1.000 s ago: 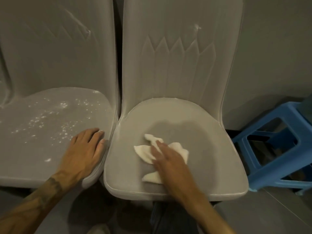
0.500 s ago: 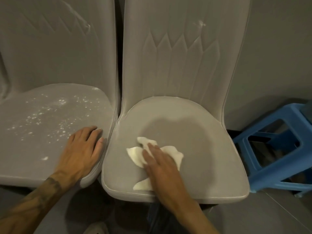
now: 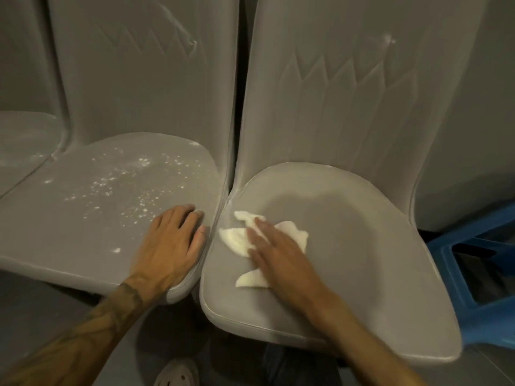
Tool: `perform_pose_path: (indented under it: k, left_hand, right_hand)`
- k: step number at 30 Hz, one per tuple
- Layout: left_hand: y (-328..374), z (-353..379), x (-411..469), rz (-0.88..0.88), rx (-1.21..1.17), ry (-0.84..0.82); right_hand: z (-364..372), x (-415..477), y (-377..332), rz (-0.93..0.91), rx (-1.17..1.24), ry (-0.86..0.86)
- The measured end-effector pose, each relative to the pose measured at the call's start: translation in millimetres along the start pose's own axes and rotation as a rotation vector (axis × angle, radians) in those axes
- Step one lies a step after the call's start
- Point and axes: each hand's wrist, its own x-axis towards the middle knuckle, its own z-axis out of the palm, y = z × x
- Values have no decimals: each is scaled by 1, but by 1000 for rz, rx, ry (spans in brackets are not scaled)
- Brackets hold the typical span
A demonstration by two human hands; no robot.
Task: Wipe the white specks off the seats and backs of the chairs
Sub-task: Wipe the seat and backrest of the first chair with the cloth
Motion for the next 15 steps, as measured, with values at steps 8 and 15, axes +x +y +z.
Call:
perform_pose_path:
  k: [8,15]
  left_hand:
    - [2,0,-2,-3,10,35]
    - [-1,4,-2,-8,23,56]
  right_hand:
    - [-13,110,32,149,-184,28]
    - [11,110,4,-224,-142,-63]
